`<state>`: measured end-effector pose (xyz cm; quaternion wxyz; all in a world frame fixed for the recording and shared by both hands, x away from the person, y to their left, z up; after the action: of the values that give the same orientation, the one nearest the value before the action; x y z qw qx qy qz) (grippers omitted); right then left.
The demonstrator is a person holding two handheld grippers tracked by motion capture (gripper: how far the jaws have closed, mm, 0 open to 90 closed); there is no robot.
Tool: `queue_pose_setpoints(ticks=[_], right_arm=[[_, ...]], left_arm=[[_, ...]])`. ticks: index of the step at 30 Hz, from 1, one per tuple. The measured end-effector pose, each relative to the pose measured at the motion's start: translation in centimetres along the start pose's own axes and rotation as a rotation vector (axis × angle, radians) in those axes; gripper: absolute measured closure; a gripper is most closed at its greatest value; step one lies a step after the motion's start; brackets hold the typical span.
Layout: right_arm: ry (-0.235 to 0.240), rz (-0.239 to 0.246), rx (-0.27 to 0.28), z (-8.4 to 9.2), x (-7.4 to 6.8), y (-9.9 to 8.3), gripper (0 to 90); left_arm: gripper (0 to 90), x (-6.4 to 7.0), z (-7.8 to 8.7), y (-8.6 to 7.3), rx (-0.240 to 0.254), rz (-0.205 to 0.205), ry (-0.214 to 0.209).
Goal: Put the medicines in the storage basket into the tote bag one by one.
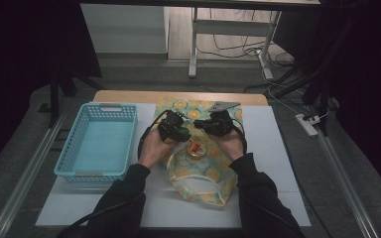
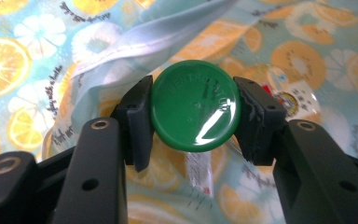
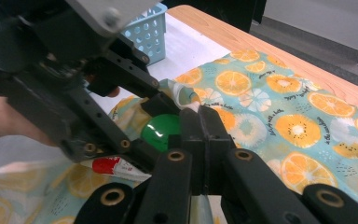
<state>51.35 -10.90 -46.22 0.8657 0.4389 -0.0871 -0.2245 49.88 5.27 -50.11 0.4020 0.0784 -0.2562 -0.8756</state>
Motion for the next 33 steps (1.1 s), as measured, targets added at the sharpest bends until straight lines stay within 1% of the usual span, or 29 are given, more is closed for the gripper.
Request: queue_pose_setpoints(ticks=[3, 9, 12, 15, 17, 19, 21, 24, 27, 28, 31, 33], right_arm=[[-0.003, 0.000, -0.003, -0.1, 0.0, 0.0, 90.0], [-0.011, -0.005, 0.008, 0.2, 0.2, 0.0, 90.0], [-0.012, -0.007, 0.009, 0.2, 0.2, 0.0, 90.0], [-0.011, -0.008, 0.008, 0.0, 0.3, -0.1, 90.0], [-0.012, -0.008, 0.003, 0.0, 0.3, -0.2, 90.0], [-0.011, -0.008, 0.001, -0.1, 0.3, -0.2, 90.0], [-0.012, -0.008, 0.001, -0.1, 0.3, -0.2, 90.0], [-0.013, -0.007, -0.001, -0.1, 0.3, -0.2, 90.0], [-0.015, -0.008, 0.001, -0.1, 0.3, -0.2, 90.0], [-0.015, -0.008, 0.002, 0.0, 0.3, -0.2, 90.0], [-0.015, -0.010, 0.001, 0.0, 0.4, -0.3, 90.0], [-0.014, -0.011, 0.001, 0.0, 0.4, -0.3, 90.0]], left_arm=[[52.2, -0.3, -0.2, 0.4, 0.007, 0.003, 0.015], [52.1, -0.2, -0.6, 1.1, 0.016, 0.002, 0.009], [52.0, 0.0, -1.0, 1.4, 0.016, -0.013, 0.014], [51.8, 0.0, -1.2, 1.6, 0.016, -0.015, 0.020], [51.6, -0.1, -1.3, 1.6, 0.014, -0.013, 0.013], [51.0, -0.2, -1.4, 1.6, 0.016, -0.005, -0.004], [47.3, -0.3, -1.3, 1.5, 0.026, 0.001, -0.019], [41.7, -0.2, -1.1, 1.6, 0.038, 0.003, -0.028], [38.6, 0.0, -0.7, 1.7, 0.045, -0.012, -0.028], [37.3, 0.1, -0.6, 1.7, 0.043, -0.012, -0.030], [32.6, 0.6, -0.3, 1.6, 0.040, -0.046, -0.014], [30.1, 0.8, 0.0, 1.5, 0.044, -0.053, -0.020]])
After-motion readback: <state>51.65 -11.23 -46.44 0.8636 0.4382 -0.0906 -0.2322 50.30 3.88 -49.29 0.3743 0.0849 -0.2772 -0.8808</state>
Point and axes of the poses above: each handheld gripper's, and its own axes: z roughly backward along the jaws, y roughly out of its top, x roughly to its right, the point moved 3 cm from there along -z, roughly forward along the jaws, and after that the axes turned 5 degrees about -x, right-handed, at the moved point
